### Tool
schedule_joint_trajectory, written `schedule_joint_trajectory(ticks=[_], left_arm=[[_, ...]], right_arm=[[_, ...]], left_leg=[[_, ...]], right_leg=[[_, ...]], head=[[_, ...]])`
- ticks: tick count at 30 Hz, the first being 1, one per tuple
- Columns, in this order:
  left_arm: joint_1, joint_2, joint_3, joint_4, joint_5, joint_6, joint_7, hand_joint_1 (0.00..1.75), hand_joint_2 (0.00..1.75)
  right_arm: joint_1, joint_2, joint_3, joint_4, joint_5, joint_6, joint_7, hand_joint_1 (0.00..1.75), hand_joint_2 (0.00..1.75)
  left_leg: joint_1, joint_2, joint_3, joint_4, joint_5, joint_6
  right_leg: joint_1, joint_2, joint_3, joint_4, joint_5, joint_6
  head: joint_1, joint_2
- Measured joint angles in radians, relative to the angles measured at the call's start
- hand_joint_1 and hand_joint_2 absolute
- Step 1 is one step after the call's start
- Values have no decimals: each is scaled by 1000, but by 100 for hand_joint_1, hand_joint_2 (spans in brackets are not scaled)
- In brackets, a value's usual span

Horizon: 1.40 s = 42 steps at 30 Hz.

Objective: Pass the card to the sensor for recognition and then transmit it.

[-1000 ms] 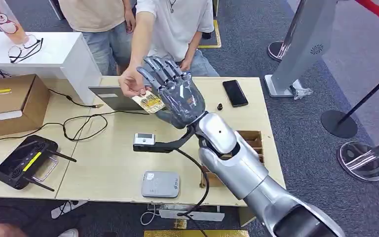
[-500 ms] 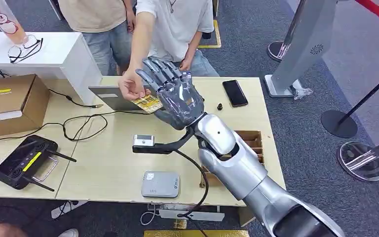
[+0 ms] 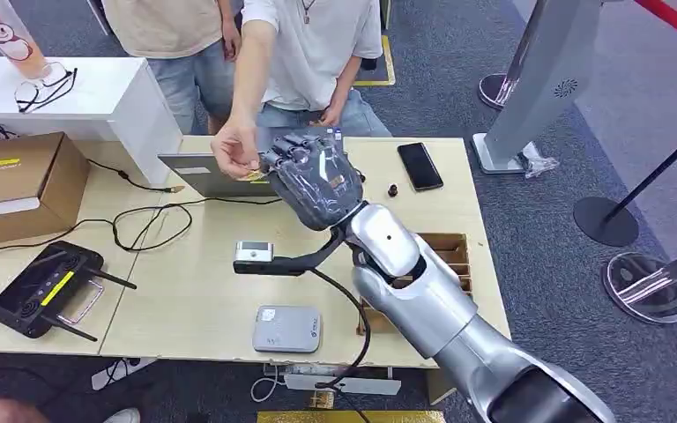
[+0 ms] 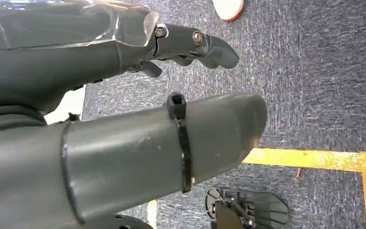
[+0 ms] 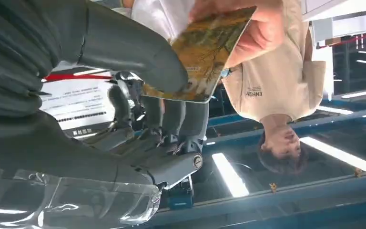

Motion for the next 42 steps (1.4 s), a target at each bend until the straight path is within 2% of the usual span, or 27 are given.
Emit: schedule_joint_trajectory(ticks=[21, 27, 33, 37, 42], left_arm=[[-2, 1, -5, 0, 0, -4, -1, 0, 0], [-2, 1, -5, 0, 2, -2, -1, 0, 0], [4, -1, -5, 0, 15, 22, -31, 0, 0], [8, -2, -5, 0, 16, 23, -32, 0, 0], [9, -2, -5, 0, 16, 23, -32, 0, 0]], right_arm=[[5, -3, 0, -28, -1, 10, 7, 175, 175], [14, -3, -5, -48, -52, 22, -12, 175, 175], [32, -4, -16, -74, -203, 123, -81, 175, 175], [38, -4, -23, -93, -334, 244, -114, 175, 175], [41, -6, -24, -102, -457, 361, -122, 175, 175]], left_leg=[[0, 0, 0, 0, 0, 0], [0, 0, 0, 0, 0, 0], [0, 0, 0, 0, 0, 0], [0, 0, 0, 0, 0, 0], [0, 0, 0, 0, 0, 0]], right_leg=[[0, 0, 0, 0, 0, 0], [0, 0, 0, 0, 0, 0], [0, 0, 0, 0, 0, 0], [0, 0, 0, 0, 0, 0], [0, 0, 0, 0, 0, 0]], head=[[0, 0], [0, 0], [0, 0], [0, 0], [0, 0]])
